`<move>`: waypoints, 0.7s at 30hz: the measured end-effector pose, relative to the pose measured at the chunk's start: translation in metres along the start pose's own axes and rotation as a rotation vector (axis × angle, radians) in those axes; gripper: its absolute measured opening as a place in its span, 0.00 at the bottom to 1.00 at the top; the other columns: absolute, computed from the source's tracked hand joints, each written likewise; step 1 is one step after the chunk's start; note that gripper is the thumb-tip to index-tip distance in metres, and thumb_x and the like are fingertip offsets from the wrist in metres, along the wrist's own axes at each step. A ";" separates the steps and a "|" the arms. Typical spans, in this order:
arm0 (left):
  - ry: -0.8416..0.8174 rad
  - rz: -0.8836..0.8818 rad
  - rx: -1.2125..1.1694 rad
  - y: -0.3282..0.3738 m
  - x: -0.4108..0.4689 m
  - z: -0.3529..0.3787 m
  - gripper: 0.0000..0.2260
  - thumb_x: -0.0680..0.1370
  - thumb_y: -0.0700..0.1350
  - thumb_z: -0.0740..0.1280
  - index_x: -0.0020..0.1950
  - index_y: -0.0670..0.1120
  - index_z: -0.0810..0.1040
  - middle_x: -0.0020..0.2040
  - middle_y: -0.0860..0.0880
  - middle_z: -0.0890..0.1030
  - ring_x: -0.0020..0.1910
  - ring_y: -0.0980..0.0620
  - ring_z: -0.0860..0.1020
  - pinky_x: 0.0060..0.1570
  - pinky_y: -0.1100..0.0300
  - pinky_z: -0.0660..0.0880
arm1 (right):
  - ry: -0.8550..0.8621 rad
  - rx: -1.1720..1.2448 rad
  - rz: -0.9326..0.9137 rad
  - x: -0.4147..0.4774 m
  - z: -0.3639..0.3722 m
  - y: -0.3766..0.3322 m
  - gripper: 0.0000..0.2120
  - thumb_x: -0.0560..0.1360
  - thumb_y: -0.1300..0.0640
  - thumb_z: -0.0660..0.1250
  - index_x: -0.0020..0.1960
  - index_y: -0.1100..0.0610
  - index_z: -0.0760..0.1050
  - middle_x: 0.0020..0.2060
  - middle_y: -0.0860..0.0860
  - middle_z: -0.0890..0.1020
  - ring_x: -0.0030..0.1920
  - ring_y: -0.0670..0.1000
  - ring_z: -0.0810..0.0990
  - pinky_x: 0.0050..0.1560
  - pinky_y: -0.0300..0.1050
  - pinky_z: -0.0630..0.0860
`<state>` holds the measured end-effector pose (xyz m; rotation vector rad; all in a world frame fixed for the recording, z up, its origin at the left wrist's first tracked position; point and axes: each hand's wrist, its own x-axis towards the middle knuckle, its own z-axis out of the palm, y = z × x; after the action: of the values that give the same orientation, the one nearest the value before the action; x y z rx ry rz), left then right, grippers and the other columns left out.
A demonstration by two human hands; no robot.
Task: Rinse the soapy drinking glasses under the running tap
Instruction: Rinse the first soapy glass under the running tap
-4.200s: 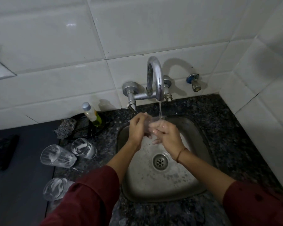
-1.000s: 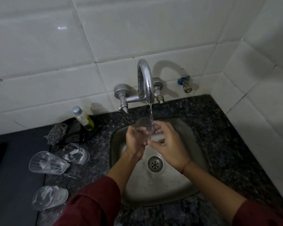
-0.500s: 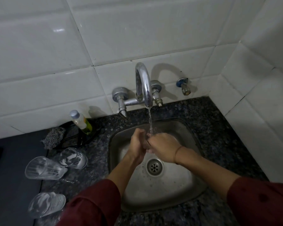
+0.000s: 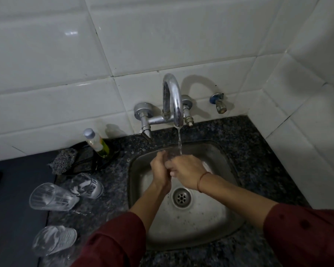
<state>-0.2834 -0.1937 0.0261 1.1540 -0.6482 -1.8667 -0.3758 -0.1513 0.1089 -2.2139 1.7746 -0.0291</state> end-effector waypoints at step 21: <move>-0.014 0.040 0.210 0.005 0.001 0.005 0.13 0.81 0.48 0.63 0.40 0.45 0.81 0.35 0.44 0.78 0.32 0.49 0.75 0.30 0.57 0.68 | 0.051 0.285 0.188 -0.005 0.003 0.009 0.04 0.78 0.58 0.66 0.50 0.55 0.79 0.47 0.52 0.83 0.49 0.54 0.82 0.48 0.49 0.77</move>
<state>-0.2862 -0.1966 0.0319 1.2516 -0.8861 -1.8067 -0.3852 -0.1480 0.1044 -1.8578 1.8674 -0.2816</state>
